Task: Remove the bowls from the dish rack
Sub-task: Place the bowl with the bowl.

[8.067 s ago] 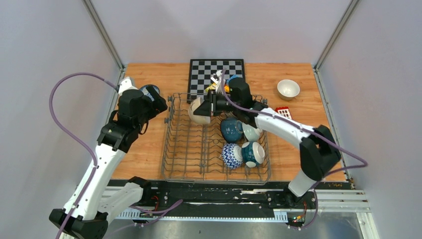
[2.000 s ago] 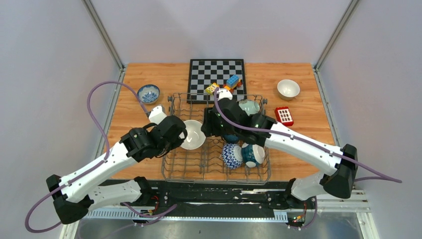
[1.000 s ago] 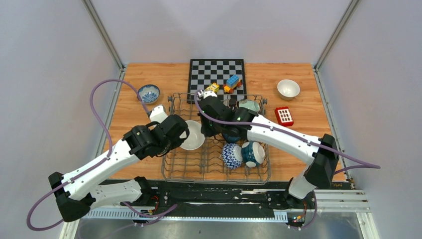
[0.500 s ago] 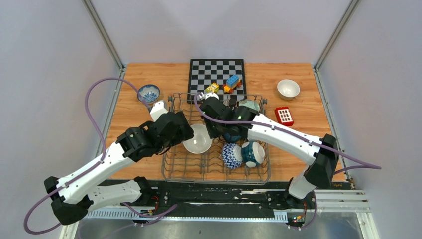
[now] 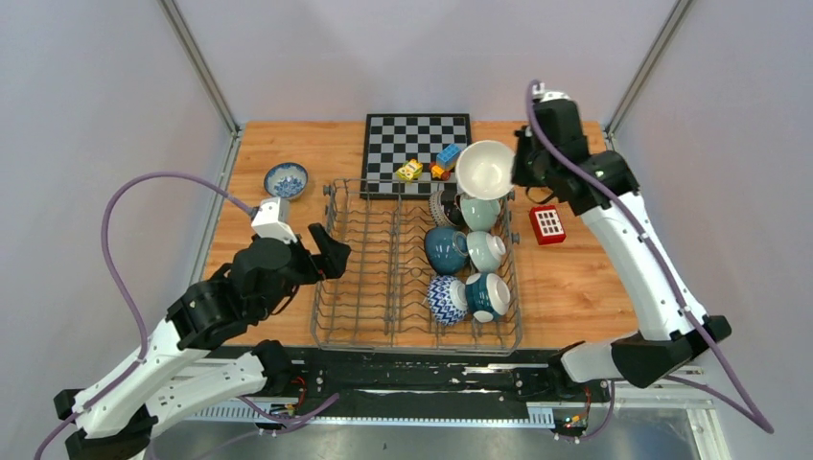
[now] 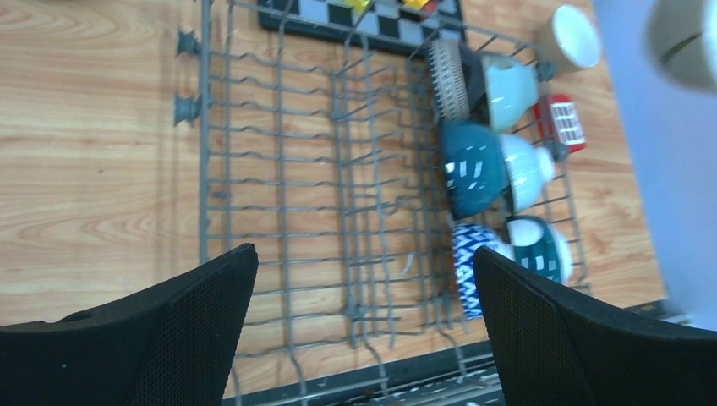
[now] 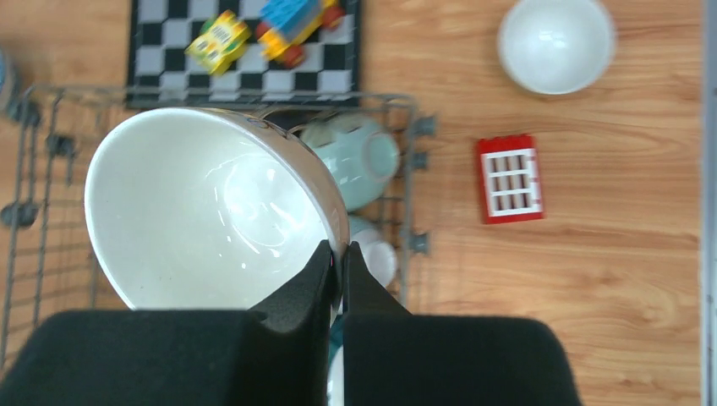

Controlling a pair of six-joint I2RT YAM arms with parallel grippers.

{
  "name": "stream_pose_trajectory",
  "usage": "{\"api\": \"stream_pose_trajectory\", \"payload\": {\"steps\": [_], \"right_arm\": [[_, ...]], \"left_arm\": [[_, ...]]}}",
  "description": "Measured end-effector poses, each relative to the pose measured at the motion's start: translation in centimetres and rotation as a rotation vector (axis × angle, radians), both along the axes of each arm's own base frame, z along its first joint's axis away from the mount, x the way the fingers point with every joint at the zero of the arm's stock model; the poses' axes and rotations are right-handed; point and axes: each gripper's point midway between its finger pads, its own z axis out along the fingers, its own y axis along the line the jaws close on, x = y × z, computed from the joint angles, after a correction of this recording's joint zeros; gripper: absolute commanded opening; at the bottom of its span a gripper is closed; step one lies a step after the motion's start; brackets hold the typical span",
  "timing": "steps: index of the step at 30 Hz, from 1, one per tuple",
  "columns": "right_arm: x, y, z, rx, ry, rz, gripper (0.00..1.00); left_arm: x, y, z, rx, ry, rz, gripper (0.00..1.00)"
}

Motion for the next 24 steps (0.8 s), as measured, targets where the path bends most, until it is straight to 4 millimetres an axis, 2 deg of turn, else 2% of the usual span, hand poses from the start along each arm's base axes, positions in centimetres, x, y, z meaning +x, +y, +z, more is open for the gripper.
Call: {"api": "stream_pose_trajectory", "payload": {"steps": [4,8,15,19,24], "right_arm": [[2.1,-6.3,0.6,-0.005,-0.037,-0.171,0.0],[4.4,-10.4,-0.5,0.007,-0.018,-0.291,0.0],[9.6,-17.5,-5.4,0.092,0.062,-0.519,0.0],[11.7,-20.4,-8.5,0.129,0.106,-0.619,0.0],[14.2,-22.4,-12.3,0.156,0.16,-0.681,0.0]], "left_arm": [[-0.2,0.7,-3.3,0.079,0.027,0.0,1.0],[-0.6,1.4,-5.2,0.121,0.049,-0.001,1.0],[-0.8,2.1,-4.3,0.087,0.011,0.017,0.99],[-0.7,2.1,-4.3,0.085,0.006,0.02,0.99],[-0.3,2.1,-4.2,0.094,-0.002,0.033,0.99]]}}
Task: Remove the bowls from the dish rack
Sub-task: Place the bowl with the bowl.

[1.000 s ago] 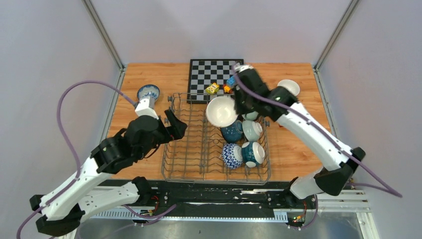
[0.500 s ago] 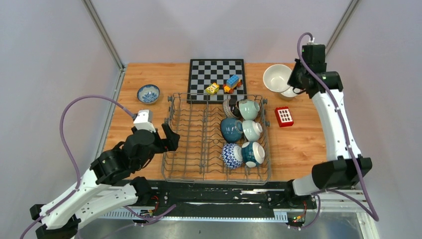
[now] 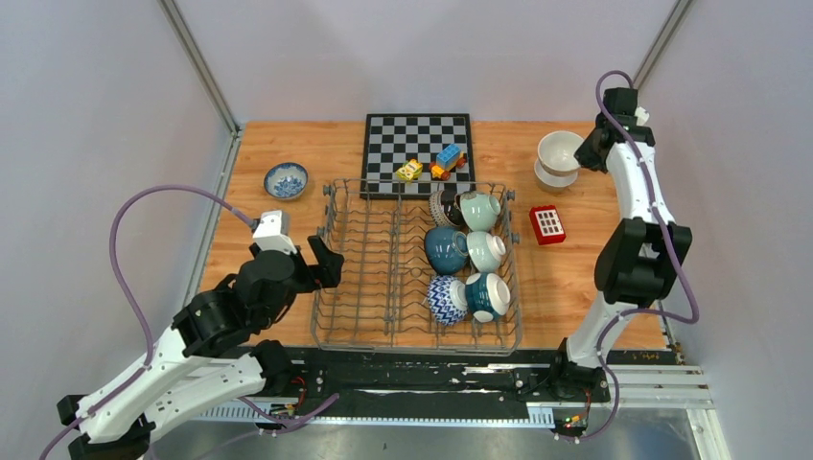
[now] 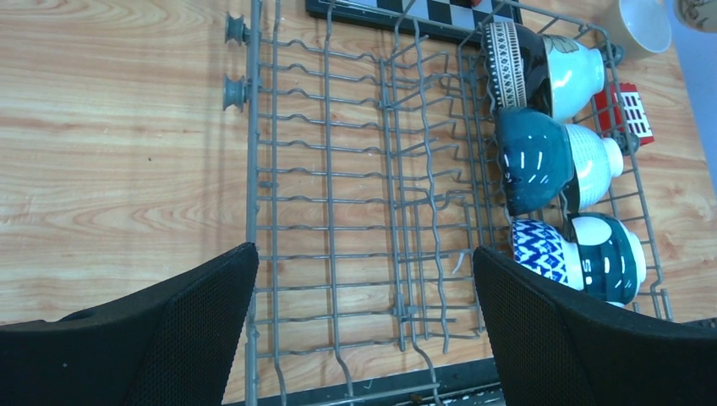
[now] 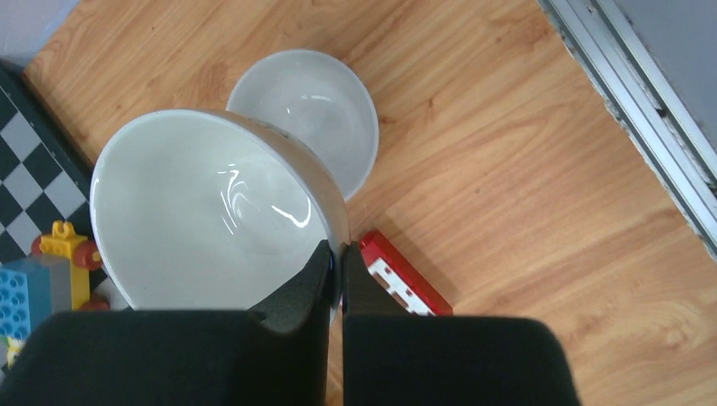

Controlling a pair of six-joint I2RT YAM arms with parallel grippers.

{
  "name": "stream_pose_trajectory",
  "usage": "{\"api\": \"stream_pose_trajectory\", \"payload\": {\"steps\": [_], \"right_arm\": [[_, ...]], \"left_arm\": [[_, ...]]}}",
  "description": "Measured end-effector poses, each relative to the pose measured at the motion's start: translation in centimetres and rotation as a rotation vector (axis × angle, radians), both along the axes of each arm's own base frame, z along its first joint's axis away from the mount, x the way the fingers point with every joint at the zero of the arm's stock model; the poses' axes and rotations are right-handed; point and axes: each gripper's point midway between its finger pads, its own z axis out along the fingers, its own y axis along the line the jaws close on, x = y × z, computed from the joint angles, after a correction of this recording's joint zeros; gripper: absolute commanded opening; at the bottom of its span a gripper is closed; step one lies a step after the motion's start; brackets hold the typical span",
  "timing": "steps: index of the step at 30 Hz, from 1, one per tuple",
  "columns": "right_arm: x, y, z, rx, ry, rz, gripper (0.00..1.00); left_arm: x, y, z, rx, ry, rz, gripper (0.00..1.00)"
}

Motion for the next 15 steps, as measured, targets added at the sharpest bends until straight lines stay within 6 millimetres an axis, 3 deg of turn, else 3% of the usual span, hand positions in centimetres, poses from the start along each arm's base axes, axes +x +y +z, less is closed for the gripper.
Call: {"api": "stream_pose_trajectory", "payload": {"steps": [7,15], "right_arm": [[4.3,-0.6,-1.7,0.05,-0.023,-0.025,0.0],[5.0,-1.0,-4.3,0.089,0.011,-0.048,0.0]], "left_arm": [[0.3,0.1,-1.2,0.034,0.013,0.018,0.99],[0.6,-0.2,-2.6,0.077,0.043,0.016,0.99]]}}
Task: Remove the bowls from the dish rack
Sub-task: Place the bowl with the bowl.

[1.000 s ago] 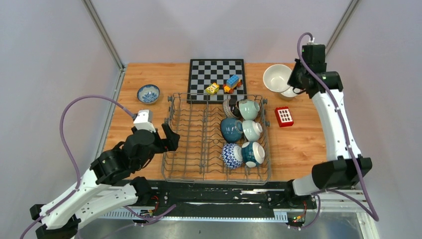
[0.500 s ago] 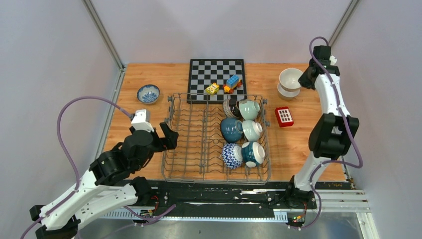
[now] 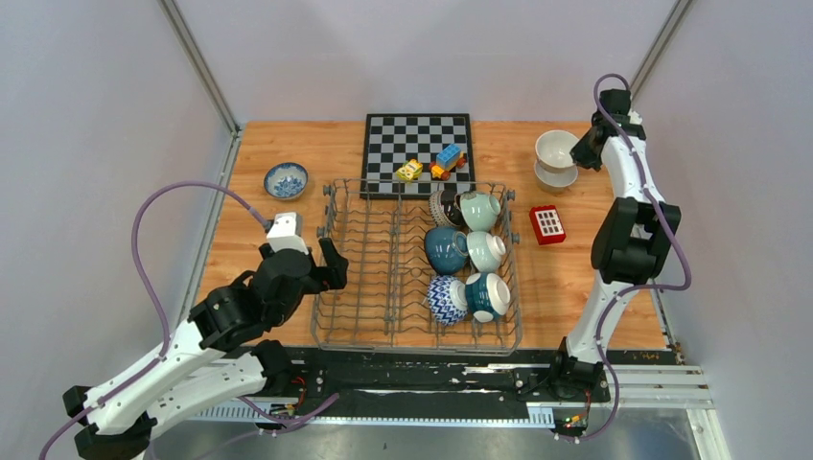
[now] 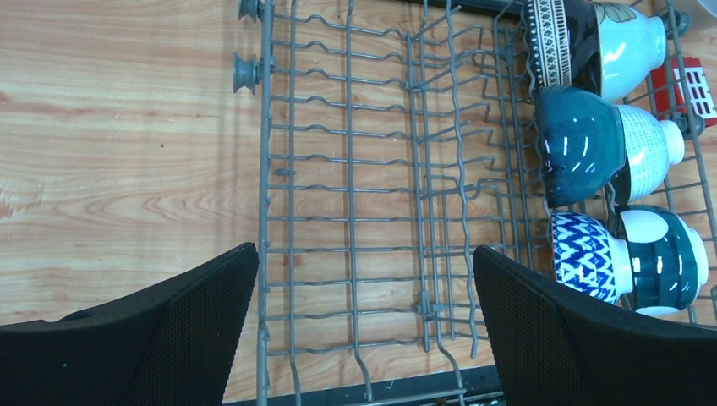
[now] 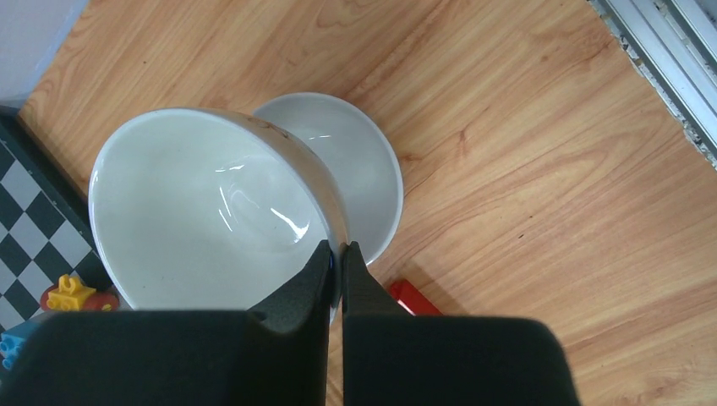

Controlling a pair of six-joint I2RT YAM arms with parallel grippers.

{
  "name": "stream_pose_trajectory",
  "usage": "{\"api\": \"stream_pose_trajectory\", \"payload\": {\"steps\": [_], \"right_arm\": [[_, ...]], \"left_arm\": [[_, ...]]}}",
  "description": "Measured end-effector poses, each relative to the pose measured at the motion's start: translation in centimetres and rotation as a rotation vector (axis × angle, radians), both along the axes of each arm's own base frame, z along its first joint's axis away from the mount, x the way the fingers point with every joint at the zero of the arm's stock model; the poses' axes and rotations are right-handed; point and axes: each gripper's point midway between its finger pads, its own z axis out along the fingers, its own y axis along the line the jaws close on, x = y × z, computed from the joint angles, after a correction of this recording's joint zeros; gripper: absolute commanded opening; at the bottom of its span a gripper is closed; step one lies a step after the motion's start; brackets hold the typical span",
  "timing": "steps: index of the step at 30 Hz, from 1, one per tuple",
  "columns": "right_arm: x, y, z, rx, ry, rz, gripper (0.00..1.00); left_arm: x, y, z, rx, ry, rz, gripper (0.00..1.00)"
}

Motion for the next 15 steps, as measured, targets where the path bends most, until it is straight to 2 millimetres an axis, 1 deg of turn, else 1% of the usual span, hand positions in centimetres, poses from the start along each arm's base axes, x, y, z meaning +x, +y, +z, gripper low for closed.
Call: {"api": "stream_pose_trajectory", "payload": {"steps": [3,10,15], "right_arm": [[0.0,-0.2,-0.9,0.005,0.018,-0.003,0.0],[0.0,-0.2,-1.1,0.019,0.018,0.007,0.0],[-0.4,-0.3,-2.0,0.024,0.04,0.009,0.0]], "left_arm": [[0.1,-0.1,-0.1,0.002,0.002,0.0,0.99],[0.1,-0.3,-0.1,-0.004,0.006,-0.003,0.99],[-0.1,-0.4,-0.5,-0.007,0.018,-0.008,0.99]]}}
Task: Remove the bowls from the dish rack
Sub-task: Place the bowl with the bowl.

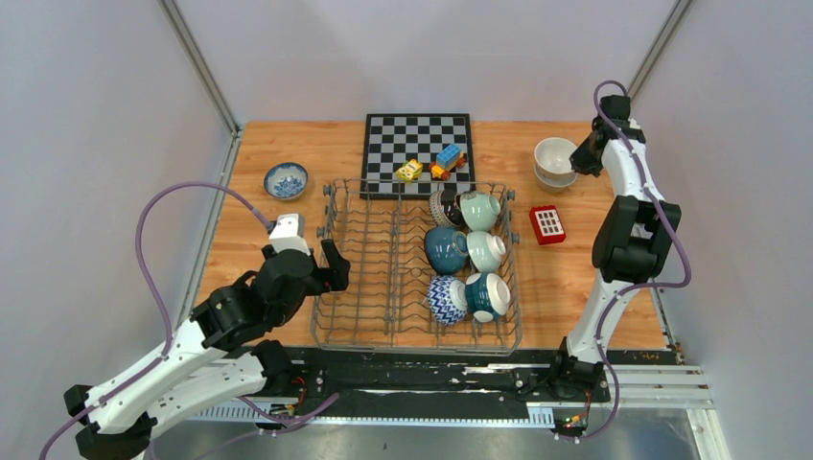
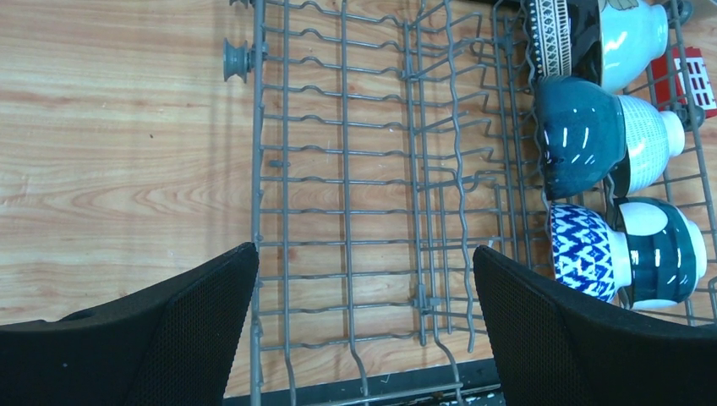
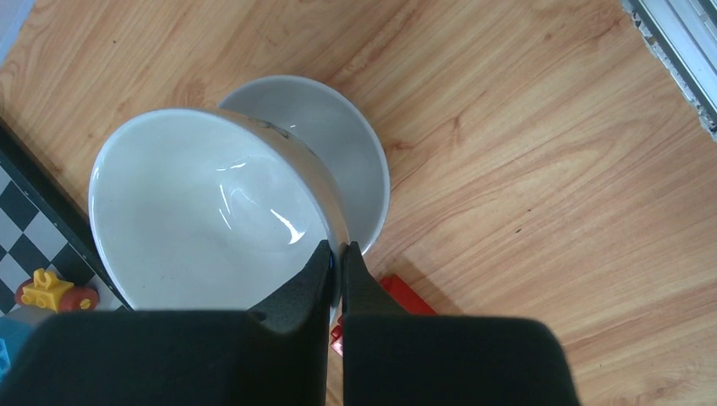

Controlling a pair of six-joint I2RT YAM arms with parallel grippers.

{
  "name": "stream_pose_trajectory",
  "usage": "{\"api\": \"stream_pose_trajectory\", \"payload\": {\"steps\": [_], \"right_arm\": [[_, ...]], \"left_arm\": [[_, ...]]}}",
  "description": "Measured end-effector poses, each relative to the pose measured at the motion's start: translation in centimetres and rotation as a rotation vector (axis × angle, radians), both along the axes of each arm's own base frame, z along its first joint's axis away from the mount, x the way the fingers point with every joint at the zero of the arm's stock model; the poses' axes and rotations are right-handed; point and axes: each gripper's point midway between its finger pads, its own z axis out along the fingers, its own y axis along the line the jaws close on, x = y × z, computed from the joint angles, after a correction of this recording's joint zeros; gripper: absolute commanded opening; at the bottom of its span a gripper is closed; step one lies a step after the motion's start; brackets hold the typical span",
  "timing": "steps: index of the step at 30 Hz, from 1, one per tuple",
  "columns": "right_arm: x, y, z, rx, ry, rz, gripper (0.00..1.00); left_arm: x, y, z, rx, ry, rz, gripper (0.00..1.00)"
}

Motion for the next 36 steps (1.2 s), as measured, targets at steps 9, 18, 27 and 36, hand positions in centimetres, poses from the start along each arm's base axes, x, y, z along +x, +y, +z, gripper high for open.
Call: {"api": "stream_pose_trajectory", "payload": {"steps": [9,18,27,36], "right_arm": [[-0.4,-0.4,-0.7,0.007,0.015,-0.005,0.0],[-0.5,-0.3,-1.2,0.031,0.018,0.007,0.0],[-0.2,-0.2,-1.8,0.038,0.023,0.014,0.0],[-0.2,-0.6,-2.2,0.033,0.028,0.015,0.0]], "left_arm": [[-0.1,-0.2,-0.3,-0.015,0.012,0.0,0.99],[-0.2,-0.5,-1.3,0.001,0.041,-0.005,0.99],[-0.1,-0.7,-1.6,0.007,0.051,-0.008,0.99],[-0.1,-0.9,-2.3,0.011,0.065,-0.01,0.99]]}}
